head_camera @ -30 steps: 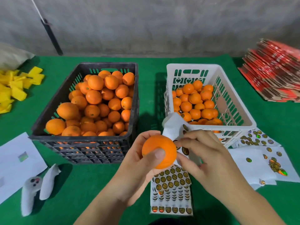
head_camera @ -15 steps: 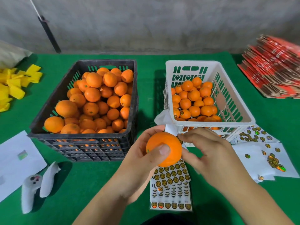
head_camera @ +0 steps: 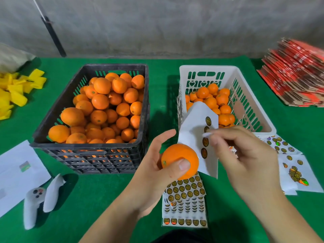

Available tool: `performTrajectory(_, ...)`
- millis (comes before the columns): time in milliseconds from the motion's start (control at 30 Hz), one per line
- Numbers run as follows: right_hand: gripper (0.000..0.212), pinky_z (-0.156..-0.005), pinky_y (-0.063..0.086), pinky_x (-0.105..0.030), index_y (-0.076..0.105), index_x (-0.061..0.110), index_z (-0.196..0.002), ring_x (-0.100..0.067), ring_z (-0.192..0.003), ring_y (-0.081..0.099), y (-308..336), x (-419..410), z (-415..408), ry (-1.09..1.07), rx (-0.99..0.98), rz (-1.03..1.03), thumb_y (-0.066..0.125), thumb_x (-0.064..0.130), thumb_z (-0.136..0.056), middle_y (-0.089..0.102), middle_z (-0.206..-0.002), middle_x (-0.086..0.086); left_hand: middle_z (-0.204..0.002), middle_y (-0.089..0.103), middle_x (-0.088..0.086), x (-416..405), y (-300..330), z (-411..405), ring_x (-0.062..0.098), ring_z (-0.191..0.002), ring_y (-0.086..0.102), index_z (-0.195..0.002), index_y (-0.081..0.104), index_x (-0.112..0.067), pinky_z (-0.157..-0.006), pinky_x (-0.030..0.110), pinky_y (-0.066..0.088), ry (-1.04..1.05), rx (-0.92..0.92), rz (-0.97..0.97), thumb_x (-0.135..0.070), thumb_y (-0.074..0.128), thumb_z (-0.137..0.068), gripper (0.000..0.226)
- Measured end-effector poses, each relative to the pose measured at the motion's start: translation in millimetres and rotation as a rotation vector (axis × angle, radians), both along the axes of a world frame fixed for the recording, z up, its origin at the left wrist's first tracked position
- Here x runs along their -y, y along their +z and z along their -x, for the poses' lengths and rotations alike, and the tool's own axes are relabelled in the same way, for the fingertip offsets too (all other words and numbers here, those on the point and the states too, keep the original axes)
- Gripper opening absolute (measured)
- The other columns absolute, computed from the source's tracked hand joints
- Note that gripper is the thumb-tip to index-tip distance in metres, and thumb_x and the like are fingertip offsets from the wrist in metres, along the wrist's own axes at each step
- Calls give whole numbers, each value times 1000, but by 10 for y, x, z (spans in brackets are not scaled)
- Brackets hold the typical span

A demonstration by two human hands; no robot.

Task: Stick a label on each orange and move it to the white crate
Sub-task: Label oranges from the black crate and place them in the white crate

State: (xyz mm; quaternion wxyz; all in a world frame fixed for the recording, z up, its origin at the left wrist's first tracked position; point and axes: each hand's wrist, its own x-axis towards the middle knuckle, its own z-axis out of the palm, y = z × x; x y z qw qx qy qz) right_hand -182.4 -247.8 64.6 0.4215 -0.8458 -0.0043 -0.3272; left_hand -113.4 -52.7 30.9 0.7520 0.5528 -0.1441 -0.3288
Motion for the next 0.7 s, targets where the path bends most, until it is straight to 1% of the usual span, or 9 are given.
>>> performTrajectory(67,16,-80,53,-27,80,14,-110,-13,-95,67,-72,-62,13,133,-1,193,70,18,-99,70,-102,4,-134,68,-3,36,-27,-2,23,-128,64,-144,46,-54,-103,35,54,-39,-50,88,-49,91,-75,82)
performTrajectory(133,24,-81,53,-36,78,11,-119,-19,-100,66,-112,-51,32,197,-65,208,70,21,-99,65,-108,3,-145,62,1,37,-44,39,26,-135,59,-145,41,-56,-112,48,46,-51,-108,148,-44,88,-81,80)
performTrajectory(233,57,-98,48,-32,64,21,-141,-18,-121,57,-143,-35,91,214,-185,336,72,51,-93,54,-128,11,-145,62,1,49,8,39,28,-135,59,-151,33,-52,-105,47,53,-16,-232,199,-44,92,-74,97)
performTrajectory(300,74,-107,41,-29,50,26,-146,-12,-130,49,-203,-95,97,176,-233,437,72,63,-86,47,-139,14,-142,62,11,96,73,-46,29,-135,56,-154,34,-22,-95,39,58,-13,-228,113,-38,96,-70,105)
performTrajectory(367,74,-105,38,-28,48,29,-141,-6,-125,43,-230,-152,70,87,-214,427,71,66,-82,46,-136,17,-138,61,23,47,9,-63,36,-132,57,-142,50,0,-93,41,56,83,-267,208,-26,77,-92,63)
performTrajectory(400,73,-104,36,-24,48,30,-139,-2,-125,41,-227,-156,62,62,-202,405,72,66,-81,45,-133,20,-132,66,23,116,17,-59,35,-124,64,-134,60,1,-92,42,58,59,-205,150,-29,64,-98,47)
performTrajectory(467,74,-108,31,-16,52,32,-139,-2,-131,39,-192,-135,57,75,-188,338,75,67,-78,42,-134,23,-114,77,13,265,42,-137,24,-104,76,-117,76,-9,-82,42,61,75,-368,51,-44,67,-80,51)
performTrajectory(567,76,-115,33,-18,57,31,-142,-11,-138,46,-113,-77,50,205,-170,233,82,59,-76,44,-142,19,-112,77,4,184,-97,-30,19,-111,71,-112,74,-18,-94,41,55,117,-322,125,-31,80,-77,38)
performTrajectory(700,74,-111,41,-21,55,34,-144,-1,-129,51,31,211,-147,164,-106,195,81,57,-79,54,-132,11,-133,70,10,190,-143,-142,25,-123,67,-126,71,-22,-99,42,56,156,-262,129,-29,62,-102,27)
